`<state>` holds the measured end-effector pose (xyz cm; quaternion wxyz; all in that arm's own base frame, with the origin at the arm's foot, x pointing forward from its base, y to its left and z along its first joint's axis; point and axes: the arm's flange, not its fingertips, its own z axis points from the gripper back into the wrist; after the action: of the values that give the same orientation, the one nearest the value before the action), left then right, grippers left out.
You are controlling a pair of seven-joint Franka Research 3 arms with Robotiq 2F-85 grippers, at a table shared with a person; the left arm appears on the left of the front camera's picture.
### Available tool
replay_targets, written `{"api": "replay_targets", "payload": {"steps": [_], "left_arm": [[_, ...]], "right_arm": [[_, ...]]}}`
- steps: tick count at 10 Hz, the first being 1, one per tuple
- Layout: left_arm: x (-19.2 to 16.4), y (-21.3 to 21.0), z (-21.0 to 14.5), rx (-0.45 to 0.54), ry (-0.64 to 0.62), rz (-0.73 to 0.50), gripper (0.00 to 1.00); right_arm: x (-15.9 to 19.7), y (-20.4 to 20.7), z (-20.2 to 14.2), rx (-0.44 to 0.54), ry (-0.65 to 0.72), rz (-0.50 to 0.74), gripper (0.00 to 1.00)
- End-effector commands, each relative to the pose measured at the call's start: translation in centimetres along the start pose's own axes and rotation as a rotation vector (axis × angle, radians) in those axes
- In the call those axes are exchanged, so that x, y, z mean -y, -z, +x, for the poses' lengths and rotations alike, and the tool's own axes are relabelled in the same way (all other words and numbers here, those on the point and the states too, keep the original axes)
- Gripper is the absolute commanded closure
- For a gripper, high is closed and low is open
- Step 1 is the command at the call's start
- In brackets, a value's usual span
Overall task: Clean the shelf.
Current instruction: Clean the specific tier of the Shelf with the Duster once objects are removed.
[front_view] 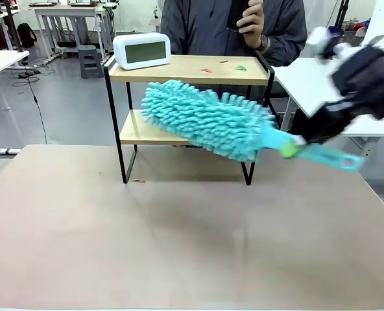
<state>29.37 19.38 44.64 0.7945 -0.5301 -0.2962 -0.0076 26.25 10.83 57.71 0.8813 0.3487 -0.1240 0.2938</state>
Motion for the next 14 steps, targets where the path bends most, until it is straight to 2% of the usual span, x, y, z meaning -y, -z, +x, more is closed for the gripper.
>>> {"api": "replay_targets", "payload": {"steps": [1, 3, 4, 5, 6, 7, 8, 9, 14], "left_arm": [[0.1, 0.1, 0.1, 0.010, 0.021, -0.014, 0.00], [0.1, 0.1, 0.1, 0.010, 0.021, -0.014, 0.00], [0.1, 0.1, 0.1, 0.010, 0.021, -0.014, 0.00], [0.1, 0.1, 0.1, 0.010, 0.021, -0.014, 0.00], [0.1, 0.1, 0.1, 0.010, 0.021, -0.014, 0.00], [0.1, 0.1, 0.1, 0.010, 0.021, -0.014, 0.00], [0.1, 0.1, 0.1, 0.010, 0.021, -0.014, 0.00], [0.1, 0.1, 0.1, 0.010, 0.021, -0.014, 0.00], [0.1, 0.1, 0.1, 0.010, 0.021, -0.014, 0.00]], "right_arm": [[0.5, -8.2, -6.1, 0.057, 0.036, -0.041, 0.87], [0.6, -12.7, -10.8, 0.239, 0.154, -0.153, 0.87], [1.0, -13.7, -12.4, 0.347, 0.271, -0.255, 0.87], [2.2, -13.4, -13.4, 0.407, 0.443, -0.377, 0.87], [3.6, -12.5, -13.6, 0.412, 0.517, -0.413, 0.87], [5.7, -11.4, -13.4, 0.329, 0.657, -0.553, 0.87], [8.2, -10.5, -12.9, 0.305, 0.661, -0.524, 0.87], [4.4, -14.3, -14.7, 0.395, 0.500, -0.453, 0.87], [4.4, -14.3, -14.7, 0.395, 0.500, -0.453, 0.87]]}}
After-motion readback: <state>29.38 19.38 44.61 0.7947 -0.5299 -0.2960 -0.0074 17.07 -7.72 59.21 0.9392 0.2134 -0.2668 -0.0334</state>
